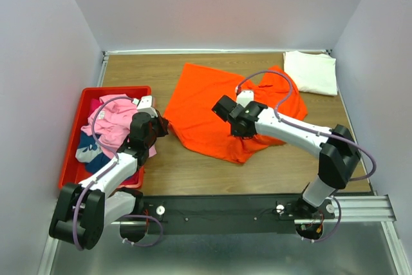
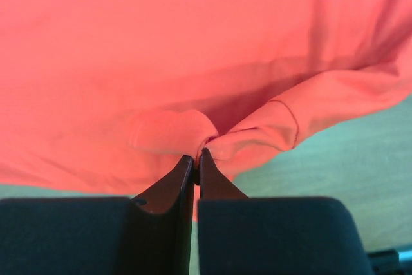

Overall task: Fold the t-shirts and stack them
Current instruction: Fold the tshirt

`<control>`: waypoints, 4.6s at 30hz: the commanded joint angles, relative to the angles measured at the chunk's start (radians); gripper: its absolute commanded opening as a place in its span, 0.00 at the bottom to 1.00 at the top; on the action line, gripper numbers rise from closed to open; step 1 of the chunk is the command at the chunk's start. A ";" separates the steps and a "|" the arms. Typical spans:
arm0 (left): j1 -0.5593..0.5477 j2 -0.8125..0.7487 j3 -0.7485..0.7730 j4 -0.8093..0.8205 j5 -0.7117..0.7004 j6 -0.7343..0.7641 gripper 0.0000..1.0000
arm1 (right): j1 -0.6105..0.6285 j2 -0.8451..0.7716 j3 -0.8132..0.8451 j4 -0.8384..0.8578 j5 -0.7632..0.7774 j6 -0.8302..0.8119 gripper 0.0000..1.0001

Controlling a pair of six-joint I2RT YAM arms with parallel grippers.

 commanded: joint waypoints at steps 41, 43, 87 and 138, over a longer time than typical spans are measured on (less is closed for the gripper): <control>0.006 0.005 -0.008 0.025 -0.009 0.010 0.00 | -0.487 -0.225 -0.529 0.450 -0.207 -0.180 0.56; 0.005 0.005 -0.008 0.023 -0.007 0.012 0.00 | -0.497 -0.199 -0.529 0.464 -0.219 -0.186 0.56; 0.005 -0.032 -0.023 0.020 -0.029 -0.001 0.00 | -0.591 -0.481 -0.212 -0.339 0.042 -0.116 0.25; 0.005 0.011 -0.008 0.028 -0.012 0.010 0.00 | -0.369 0.237 -0.052 0.563 -0.471 -0.631 0.51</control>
